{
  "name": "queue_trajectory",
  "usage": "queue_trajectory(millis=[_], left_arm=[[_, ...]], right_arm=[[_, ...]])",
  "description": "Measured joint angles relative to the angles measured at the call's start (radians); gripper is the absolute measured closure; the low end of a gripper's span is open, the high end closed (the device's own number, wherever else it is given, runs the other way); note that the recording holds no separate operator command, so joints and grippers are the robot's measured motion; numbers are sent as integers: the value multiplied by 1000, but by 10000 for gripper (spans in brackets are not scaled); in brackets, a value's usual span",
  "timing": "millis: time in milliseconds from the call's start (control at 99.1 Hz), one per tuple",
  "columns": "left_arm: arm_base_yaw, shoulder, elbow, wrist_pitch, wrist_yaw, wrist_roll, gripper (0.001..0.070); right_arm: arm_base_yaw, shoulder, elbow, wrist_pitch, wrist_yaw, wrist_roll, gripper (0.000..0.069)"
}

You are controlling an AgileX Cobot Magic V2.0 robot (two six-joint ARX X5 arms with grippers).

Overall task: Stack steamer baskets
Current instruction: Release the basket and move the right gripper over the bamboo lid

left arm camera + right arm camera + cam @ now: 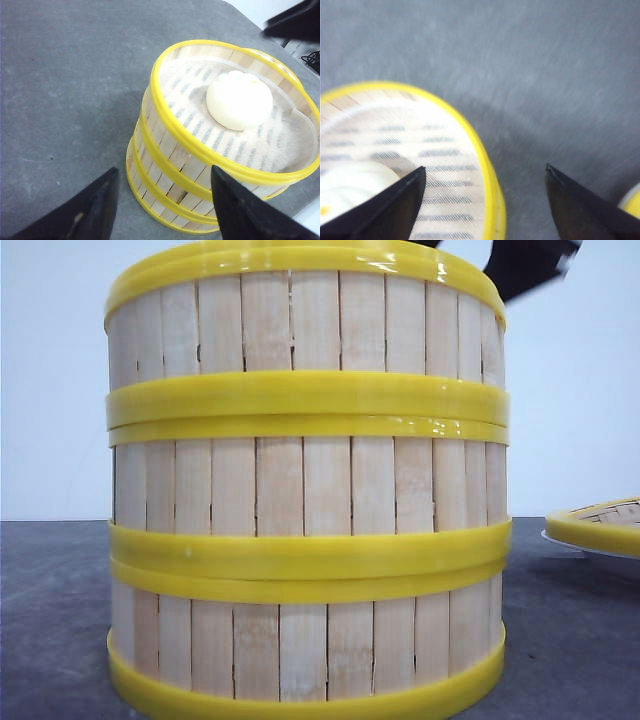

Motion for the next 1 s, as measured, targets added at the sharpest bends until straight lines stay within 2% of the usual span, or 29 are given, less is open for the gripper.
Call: queue_trajectory(millis=[182, 313, 535, 656, 767, 999], left_arm=[[0, 0, 0, 20, 0, 0, 362], [0, 0, 0, 38, 0, 2, 362], [0, 0, 0, 65, 0, 7, 362], [0, 0, 0, 66, 0, 8, 362], [0, 0, 0, 66, 0, 8, 362], [0, 0, 0, 66, 1, 8, 362]], right_arm=[[-62, -134, 0, -85, 110, 0, 224], [-154, -151, 0, -161, 115, 0, 240], [-341, -68, 0, -208, 62, 0, 250], [-411, -16, 0, -208, 62, -4, 322], [-450, 41, 0, -214, 62, -14, 350], [-488, 153, -24, -207, 62, -27, 356]])
